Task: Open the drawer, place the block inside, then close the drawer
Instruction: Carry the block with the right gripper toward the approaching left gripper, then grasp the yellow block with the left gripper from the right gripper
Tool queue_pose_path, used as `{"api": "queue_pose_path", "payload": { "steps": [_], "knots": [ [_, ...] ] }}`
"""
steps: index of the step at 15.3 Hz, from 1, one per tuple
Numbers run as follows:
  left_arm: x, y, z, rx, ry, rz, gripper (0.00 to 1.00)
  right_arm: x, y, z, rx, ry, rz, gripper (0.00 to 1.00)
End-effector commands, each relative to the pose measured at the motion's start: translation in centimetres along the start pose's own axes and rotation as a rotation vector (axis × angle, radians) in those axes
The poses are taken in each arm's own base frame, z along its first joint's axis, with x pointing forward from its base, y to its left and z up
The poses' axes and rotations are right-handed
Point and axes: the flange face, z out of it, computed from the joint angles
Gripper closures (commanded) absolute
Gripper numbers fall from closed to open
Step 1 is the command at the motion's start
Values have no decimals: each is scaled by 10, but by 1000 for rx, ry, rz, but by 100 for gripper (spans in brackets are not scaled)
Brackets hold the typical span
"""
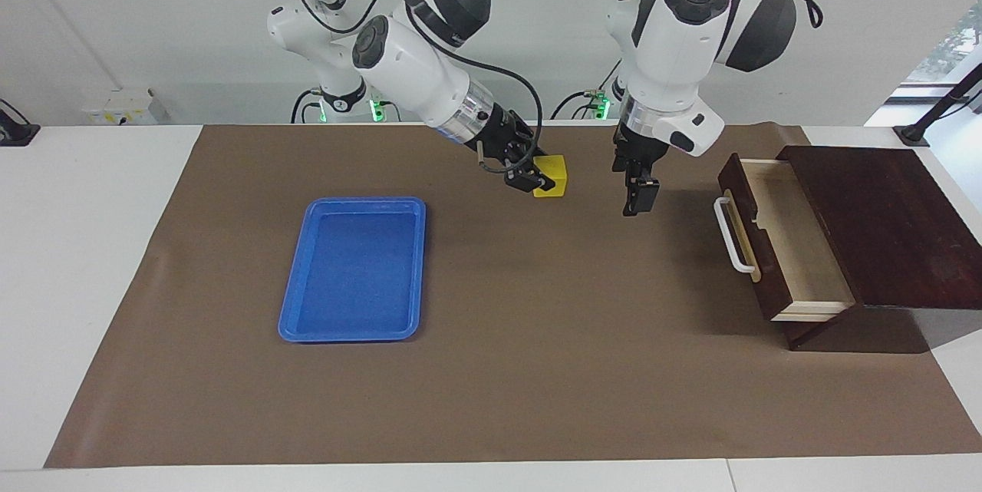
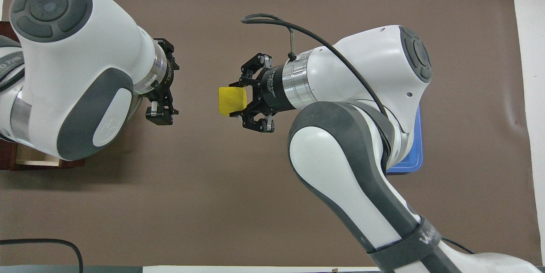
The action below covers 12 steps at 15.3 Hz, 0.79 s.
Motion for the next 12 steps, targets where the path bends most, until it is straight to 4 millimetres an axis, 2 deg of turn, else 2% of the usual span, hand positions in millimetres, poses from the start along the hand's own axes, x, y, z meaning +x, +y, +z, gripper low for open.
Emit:
{"api": "queue_pose_path", "payload": {
  "steps": [1, 2, 7, 12],
  "knots": [
    [-13, -3, -3, -5, 19, -24, 0, 2, -1, 8, 10, -17, 3, 100],
    [-24, -9, -4, -2, 21, -15, 0, 2, -1, 9, 12, -18, 2, 100],
    [-55, -25, -3, 4, 24, -29, 0, -1, 0, 10, 16, -21, 0, 100],
    [-80, -37, -1, 7, 25, -55, 0, -1, 0, 9, 15, -21, -1, 100]
  ]
}}
